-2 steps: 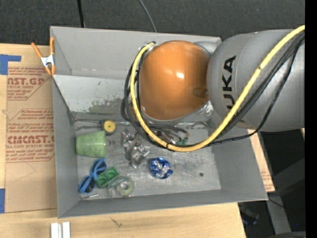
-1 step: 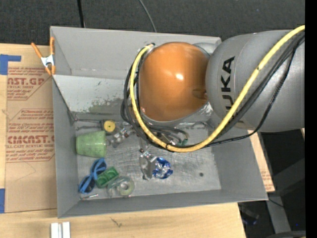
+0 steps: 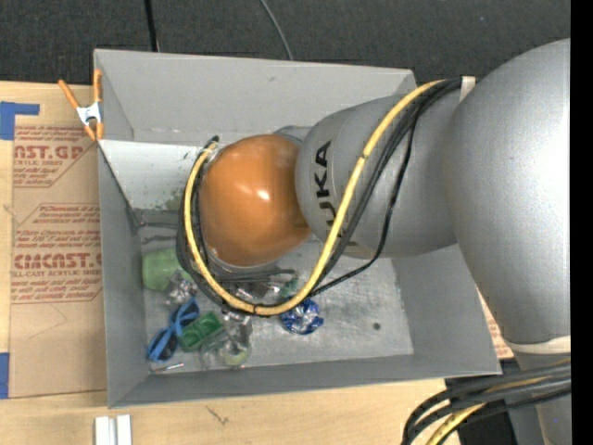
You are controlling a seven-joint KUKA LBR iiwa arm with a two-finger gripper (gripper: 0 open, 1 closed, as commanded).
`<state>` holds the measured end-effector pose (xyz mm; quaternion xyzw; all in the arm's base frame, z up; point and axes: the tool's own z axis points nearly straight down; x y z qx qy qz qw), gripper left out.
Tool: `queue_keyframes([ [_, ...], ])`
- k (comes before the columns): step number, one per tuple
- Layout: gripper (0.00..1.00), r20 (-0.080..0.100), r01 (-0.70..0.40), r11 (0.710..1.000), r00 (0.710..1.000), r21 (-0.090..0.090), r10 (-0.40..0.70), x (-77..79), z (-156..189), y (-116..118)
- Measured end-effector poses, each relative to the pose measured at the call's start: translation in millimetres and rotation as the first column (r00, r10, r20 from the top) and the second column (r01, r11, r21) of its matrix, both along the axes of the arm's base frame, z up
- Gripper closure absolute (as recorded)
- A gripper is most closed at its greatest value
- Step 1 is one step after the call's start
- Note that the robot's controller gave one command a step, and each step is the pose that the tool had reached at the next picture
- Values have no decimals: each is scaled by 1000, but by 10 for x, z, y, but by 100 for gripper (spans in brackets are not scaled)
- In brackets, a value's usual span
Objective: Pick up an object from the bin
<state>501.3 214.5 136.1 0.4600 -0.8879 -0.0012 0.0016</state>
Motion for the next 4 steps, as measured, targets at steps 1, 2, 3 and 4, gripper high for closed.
queue_keyframes([
  [1, 0, 5, -213, 977, 977, 2, 213, 158, -564, 22],
  [2, 100, 12, -212, 977, 977, 5, 212, 178, -530, 37],
  [3, 100, 13, -207, 978, 978, 3, 207, 201, 1295, 137],
  [4, 100, 11, -447, 894, 894, 2, 447, -63, 1890, 206],
])
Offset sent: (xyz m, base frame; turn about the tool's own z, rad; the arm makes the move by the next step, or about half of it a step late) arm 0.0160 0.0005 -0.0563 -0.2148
